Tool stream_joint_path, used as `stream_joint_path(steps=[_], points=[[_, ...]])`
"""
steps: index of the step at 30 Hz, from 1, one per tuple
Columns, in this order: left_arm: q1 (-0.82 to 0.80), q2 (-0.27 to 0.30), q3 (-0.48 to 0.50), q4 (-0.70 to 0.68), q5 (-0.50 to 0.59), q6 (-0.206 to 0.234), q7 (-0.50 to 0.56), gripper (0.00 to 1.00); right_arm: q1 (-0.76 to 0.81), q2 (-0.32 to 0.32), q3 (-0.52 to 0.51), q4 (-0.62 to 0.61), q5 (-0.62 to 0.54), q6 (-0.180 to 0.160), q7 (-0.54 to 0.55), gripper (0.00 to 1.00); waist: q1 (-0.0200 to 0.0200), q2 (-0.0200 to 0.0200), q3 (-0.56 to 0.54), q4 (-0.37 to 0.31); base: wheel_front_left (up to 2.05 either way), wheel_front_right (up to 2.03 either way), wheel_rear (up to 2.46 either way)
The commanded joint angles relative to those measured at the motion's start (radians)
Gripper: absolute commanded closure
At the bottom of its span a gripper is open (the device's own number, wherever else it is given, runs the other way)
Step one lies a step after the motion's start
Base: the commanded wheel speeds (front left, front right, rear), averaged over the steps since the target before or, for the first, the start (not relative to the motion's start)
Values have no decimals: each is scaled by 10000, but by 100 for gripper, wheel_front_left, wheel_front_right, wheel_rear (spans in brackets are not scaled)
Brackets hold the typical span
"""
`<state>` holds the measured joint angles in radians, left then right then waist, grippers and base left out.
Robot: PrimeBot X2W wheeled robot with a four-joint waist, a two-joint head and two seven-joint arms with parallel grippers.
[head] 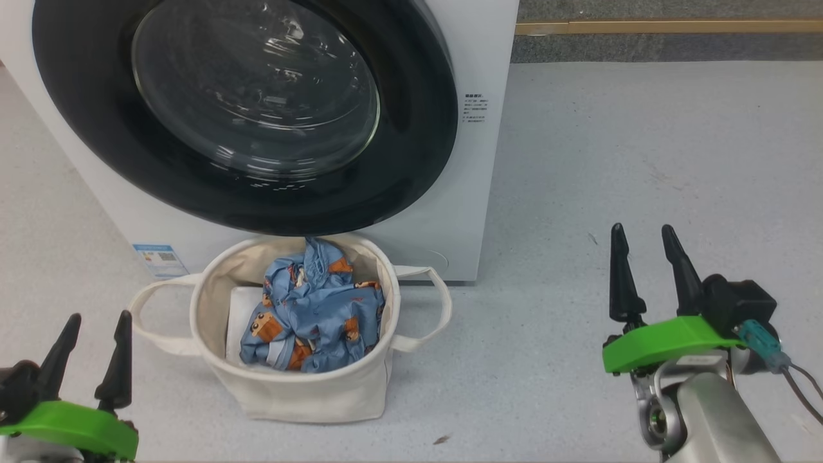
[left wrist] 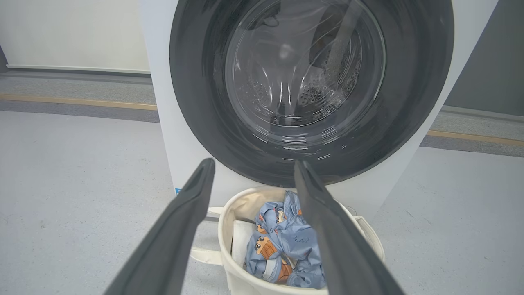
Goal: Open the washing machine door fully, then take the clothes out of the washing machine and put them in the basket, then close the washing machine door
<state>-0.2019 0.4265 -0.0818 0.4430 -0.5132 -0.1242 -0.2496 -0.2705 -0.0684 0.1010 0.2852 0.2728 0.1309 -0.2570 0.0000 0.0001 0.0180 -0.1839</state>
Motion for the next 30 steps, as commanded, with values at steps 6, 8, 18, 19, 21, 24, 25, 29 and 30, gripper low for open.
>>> stream_joint_path(steps=[6, 8, 18, 19, 21, 24, 25, 29, 30], points=[[-648, 393, 358, -137, -44, -51, -120, 0, -52, 38, 137, -267, -52, -2, -47, 0, 0, -1, -15, -17, 0, 0, 0], [-656, 388, 357, -126, -47, -53, -121, 0, -48, 42, 127, -268, -50, -2, -47, 0, 0, -1, -21, -17, 0, 0, 0], [-704, 384, 199, 3, 11, -60, -121, 0, 22, 61, 128, -221, -36, -2, -47, 0, 0, -1, -70, 30, 0, 0, 0], [-712, 384, 186, 10, 14, -60, -121, 0, 28, 63, 131, -217, -39, -2, -47, 0, 0, -1, -79, 35, 0, 0, 0], [-736, 385, 154, 14, 23, -61, -121, 0, 42, 64, 134, -211, -49, -2, -47, 0, 0, -1, -94, 45, 0, 0, 0], [-757, 396, 147, 15, 19, -62, -121, 0, 50, 65, 128, -204, -61, -2, -47, 0, 0, -1, -105, 40, 0, 0, 0], [-759, 398, 154, 15, 12, -62, -121, 0, 49, 66, 124, -204, -65, -2, -47, 0, 0, -1, -106, 33, 0, 0, 0], [-734, 421, 168, -5, 24, -63, -122, 0, 53, 74, 122, -181, -63, -2, -47, 0, 0, -1, -108, -2, 0, 0, 0], [-728, 416, 167, -12, 17, -63, -122, 0, 54, 75, 120, -174, -65, -2, -47, 0, 0, -1, -106, -8, 0, 0, 0]])
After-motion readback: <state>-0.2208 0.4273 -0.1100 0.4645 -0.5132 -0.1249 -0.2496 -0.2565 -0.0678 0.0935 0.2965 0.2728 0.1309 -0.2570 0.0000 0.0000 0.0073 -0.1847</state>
